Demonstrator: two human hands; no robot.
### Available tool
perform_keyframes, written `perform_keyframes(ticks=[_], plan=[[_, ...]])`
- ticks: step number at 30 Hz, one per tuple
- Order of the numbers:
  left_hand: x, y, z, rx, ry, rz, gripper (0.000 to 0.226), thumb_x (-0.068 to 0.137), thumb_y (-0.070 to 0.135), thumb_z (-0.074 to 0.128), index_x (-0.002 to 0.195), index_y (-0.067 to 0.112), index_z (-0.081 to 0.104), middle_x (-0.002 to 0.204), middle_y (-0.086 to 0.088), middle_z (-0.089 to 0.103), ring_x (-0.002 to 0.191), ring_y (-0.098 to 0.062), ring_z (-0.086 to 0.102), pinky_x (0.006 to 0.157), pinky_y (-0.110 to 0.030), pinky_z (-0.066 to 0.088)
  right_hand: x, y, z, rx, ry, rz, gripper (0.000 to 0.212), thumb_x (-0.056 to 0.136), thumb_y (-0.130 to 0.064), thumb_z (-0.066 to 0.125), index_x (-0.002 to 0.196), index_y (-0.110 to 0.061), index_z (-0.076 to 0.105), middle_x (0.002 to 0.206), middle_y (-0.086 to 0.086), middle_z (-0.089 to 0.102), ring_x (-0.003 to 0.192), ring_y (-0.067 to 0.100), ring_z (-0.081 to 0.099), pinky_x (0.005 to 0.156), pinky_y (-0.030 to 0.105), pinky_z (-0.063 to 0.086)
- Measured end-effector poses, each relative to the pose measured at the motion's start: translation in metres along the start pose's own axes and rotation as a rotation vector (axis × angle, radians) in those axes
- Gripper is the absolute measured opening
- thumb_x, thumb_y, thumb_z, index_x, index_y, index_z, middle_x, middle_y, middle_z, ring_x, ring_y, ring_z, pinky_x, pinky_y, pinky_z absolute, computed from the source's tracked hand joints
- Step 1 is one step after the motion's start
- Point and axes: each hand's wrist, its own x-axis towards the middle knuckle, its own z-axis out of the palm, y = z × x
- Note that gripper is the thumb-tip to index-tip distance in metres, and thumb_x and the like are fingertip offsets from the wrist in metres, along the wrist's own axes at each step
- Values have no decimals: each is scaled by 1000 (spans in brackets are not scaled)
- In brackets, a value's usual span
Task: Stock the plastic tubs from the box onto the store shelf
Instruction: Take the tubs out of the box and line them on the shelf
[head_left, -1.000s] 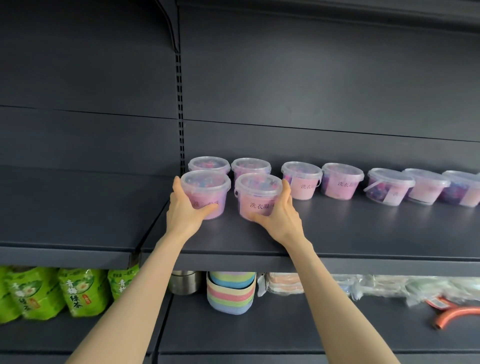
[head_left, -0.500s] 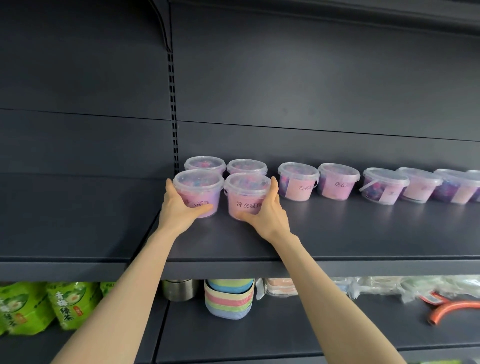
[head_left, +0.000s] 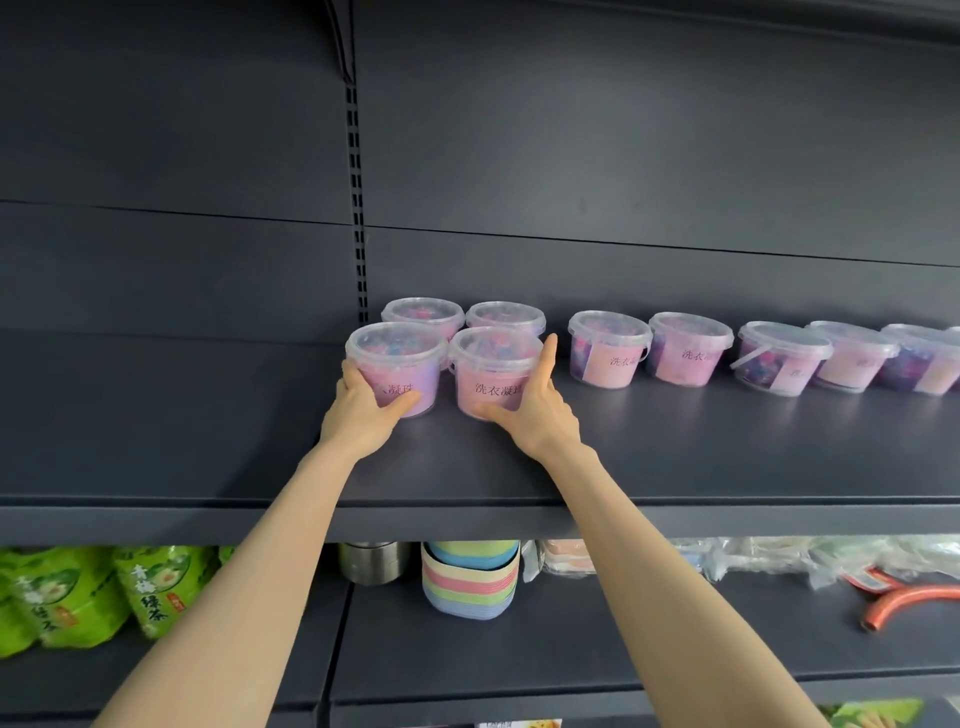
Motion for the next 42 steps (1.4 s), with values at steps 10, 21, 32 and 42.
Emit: perform_keyframes(ticks=[10, 21, 32, 42], plan=[[-84, 13, -3, 214, 187, 212, 36, 89, 30, 57, 119, 11, 57, 118, -9, 64, 109, -32, 56, 88, -40, 45, -67, 19, -50, -143, 24, -99, 39, 91, -31, 56, 126, -14, 53, 118, 10, 64, 108, 33, 58, 86, 39, 48], [-308, 50, 107, 172, 143, 573, 19, 88, 21, 60, 102, 10, 67, 93, -3, 72, 82, -25, 67, 69, -42, 55, -246, 166, -124, -10, 66, -200, 23, 93, -23, 57, 111, -11, 64, 103, 4, 69, 93, 19, 64, 78, 36, 52], [-479, -6, 265, 157, -240, 188, 15, 85, 11, 65, 99, 9, 70, 92, -2, 71, 80, -17, 65, 69, -29, 52, -396, 347, -99, -122, -287, 98, 13, 89, -24, 60, 98, -17, 67, 98, 6, 66, 89, 29, 63, 74, 38, 51], [-470, -107, 370, 25, -387, -168, 21, 85, 7, 65, 106, 6, 67, 99, -2, 71, 84, -5, 62, 75, -11, 43, -385, 429, 1, -116, -468, 268, 24, 93, -21, 57, 115, -13, 65, 115, 4, 65, 102, 21, 61, 77, 27, 46]])
